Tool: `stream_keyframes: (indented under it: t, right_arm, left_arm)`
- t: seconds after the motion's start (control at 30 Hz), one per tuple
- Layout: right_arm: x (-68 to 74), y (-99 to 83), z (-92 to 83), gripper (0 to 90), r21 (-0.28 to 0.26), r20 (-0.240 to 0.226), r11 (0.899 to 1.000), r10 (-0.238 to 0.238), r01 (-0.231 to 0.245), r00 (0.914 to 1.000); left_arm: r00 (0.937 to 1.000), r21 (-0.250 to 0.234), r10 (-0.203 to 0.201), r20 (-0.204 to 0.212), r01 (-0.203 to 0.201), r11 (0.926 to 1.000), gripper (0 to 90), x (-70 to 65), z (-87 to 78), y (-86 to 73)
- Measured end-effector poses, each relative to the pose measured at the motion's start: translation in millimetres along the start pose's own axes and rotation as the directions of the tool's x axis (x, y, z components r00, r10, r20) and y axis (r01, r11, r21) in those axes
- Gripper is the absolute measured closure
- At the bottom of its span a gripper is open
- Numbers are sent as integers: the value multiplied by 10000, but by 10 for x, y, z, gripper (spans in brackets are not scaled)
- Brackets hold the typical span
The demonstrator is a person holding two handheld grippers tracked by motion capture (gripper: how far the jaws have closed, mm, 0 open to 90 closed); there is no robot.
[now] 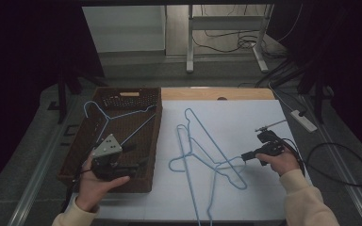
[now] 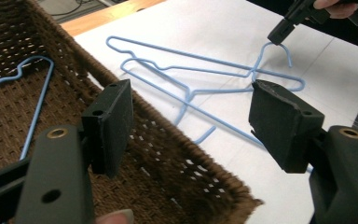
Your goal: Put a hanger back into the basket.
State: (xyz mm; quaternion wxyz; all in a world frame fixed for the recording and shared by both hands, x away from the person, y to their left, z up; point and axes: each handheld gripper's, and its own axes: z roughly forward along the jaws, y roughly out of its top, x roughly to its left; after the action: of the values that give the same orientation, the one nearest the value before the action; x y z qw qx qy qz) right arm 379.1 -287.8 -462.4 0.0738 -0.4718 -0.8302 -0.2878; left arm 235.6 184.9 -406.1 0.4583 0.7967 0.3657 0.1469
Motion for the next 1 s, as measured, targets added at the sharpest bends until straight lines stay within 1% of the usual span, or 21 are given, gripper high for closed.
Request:
stream_keyframes:
  t: [0.03, 0.13, 0.23, 0.3, 0.37, 0.43, 0.5, 0.67, 0.77, 0.8, 0.87, 0.97, 1.0]
  right_arm:
    - [9, -4, -12, 876, -59, -28, 10000, 37, -37, 10000]
    - [36, -8, -41, 875, -129, -37, 9999, 28, -29, 10000]
    - [53, -8, -66, 875, -188, -96, 9998, 33, -35, 9999]
    - [66, -4, -80, 875, -224, -119, 9997, 42, -44, 9999]
    - [80, 2, -92, 876, -241, -104, 9997, 19, -22, 9999]
    - [95, 11, -102, 875, -259, -104, 9996, 53, -56, 9999]
    - [111, 20, -112, 875, -303, -130, 9995, 61, -65, 9999]
    - [148, 33, -117, 875, -339, -129, 9994, 33, -37, 9999]
    - [159, 34, -115, 875, -324, -75, 9995, 8, -10, 10000]
    - [159, 33, -115, 875, -332, -71, 9994, 5, -7, 10000]
    - [160, 31, -115, 875, -340, -71, 9994, 2, -4, 10000]
    - [160, 29, -115, 875, -353, -58, 9994, -8, 6, 10000]
    - [160, 28, -114, 875, -343, -57, 9994, -7, 5, 10000]
  left_arm:
    - [10000, 35, -35, 47, 35, 10000, 318, -36, 4, 16]
    - [9980, 93, -128, 624, 123, 9999, 318, -154, 21, 71]
    - [9951, 299, -83, 984, 54, 9995, 315, -277, 63, 127]
    - [9932, 517, -27, 1164, -33, 9987, 313, -350, 124, 144]
    - [9917, 820, 7, 1282, -113, 9966, 306, -415, 212, 148]
    - [9894, 1029, -51, 1448, -100, 9946, 306, -474, 307, 150]
    - [9870, 1223, -8, 1609, -192, 9923, 303, -542, 403, 156]
    - [9802, 1774, 39, 1979, -397, 9833, 290, -723, 689, 165]
    - [9775, 2067, -74, 2106, -371, 9777, 289, -787, 857, 150]
    - [9768, 2112, -121, 2139, -341, 9769, 289, -797, 891, 146]
    - [9732, 2206, -275, 2284, -242, 9751, 289, -820, 973, 137]
    - [9695, 2380, -295, 2433, -302, 9708, 289, -881, 1098, 120]
    - [9695, 2380, -295, 2433, -302, 9708, 289, -881, 1098, 120]
